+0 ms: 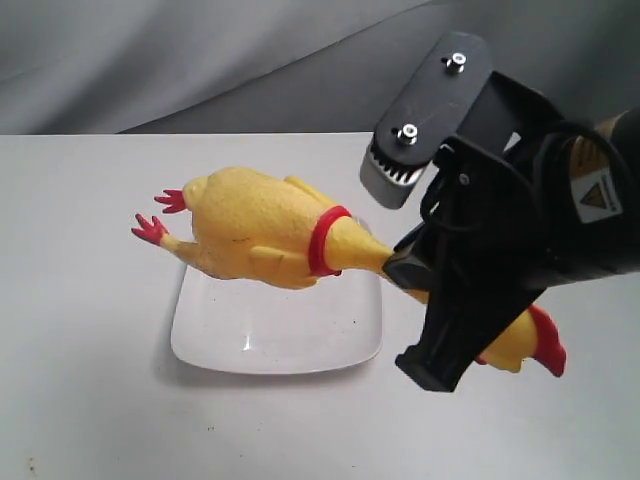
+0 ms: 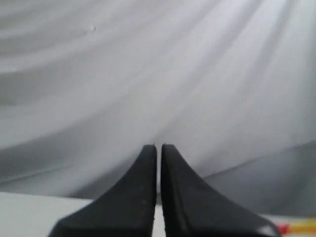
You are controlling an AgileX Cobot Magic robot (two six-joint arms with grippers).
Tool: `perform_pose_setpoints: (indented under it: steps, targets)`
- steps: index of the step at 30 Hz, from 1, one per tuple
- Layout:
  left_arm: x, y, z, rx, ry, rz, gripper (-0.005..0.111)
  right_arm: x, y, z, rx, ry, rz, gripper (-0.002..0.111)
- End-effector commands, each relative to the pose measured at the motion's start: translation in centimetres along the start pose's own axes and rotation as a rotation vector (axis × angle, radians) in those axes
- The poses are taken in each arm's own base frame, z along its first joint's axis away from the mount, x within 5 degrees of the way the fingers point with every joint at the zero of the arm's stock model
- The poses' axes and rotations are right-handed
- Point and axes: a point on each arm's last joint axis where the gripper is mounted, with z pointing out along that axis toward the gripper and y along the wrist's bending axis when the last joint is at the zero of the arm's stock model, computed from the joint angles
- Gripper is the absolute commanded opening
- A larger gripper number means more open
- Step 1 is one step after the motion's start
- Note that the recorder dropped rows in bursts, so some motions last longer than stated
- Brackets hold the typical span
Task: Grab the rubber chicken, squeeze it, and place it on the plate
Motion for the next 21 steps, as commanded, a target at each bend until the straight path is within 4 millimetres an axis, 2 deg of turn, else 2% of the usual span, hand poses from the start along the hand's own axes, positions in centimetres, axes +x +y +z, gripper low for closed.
perform_pose_setpoints:
  steps: [1,5,7,8,9,10,11,12,13,14,16,18,21]
  targets:
    - [-1.8,-0.2,-0.2,0.076,-0.201,-0.455,0.006,-0.7,-0.2,-0.2,0.020,-0.117,0.002,0.000]
    - [-1.3,-1.3,-0.2,0.198,-0.106,-0.667,0.006,-1.3,-0.3,-0.2,0.032,-0.180,0.002,0.000]
    - [-0.5,-1.6,0.5,0.190,0.012,-0.772,0.007,-1.5,-0.3,0.3,0.031,-0.180,0.002,0.000]
    - [0.3,-1.8,1.2,0.176,0.120,-0.864,0.012,-1.6,-0.3,1.0,0.026,-0.168,0.005,0.000]
    - [0.9,-2.4,2.0,0.206,0.225,-0.945,0.027,-1.6,-0.2,2.2,0.018,-0.145,0.019,0.000]
    - [1.2,-2.8,2.3,0.233,0.272,-0.954,0.038,-1.6,-0.2,2.7,0.014,-0.129,0.022,0.000]
    - [2.1,-3.5,3.0,0.262,0.395,-1.011,0.062,-1.7,-0.1,3.7,0.005,-0.117,0.029,0.000]
    - [2.6,-3.8,3.3,0.267,0.474,-1.032,0.074,-1.7,-0.1,4.1,-0.001,-0.115,0.037,0.000]
    - [2.9,-4.7,4.4,0.326,0.621,-1.028,0.091,-1.9,-0.1,4.5,-0.001,-0.122,0.038,0.000]
    - [2.9,-5.1,5.1,0.351,0.687,-1.019,0.094,-1.9,-0.1,4.7,0.000,-0.125,0.038,0.000]
    - [3.0,-6.7,7.7,0.536,0.901,-1.070,0.095,-2.1,-0.1,4.7,0.003,-0.145,0.038,0.000]
    - [3.6,-7.3,9.8,0.632,0.967,-1.128,0.095,-2.1,0.0,4.7,0.002,-0.143,0.035,0.000]
    - [5.5,-7.3,11.9,0.651,1.018,-1.148,0.095,-2.1,0.0,4.7,0.002,-0.143,0.035,0.000]
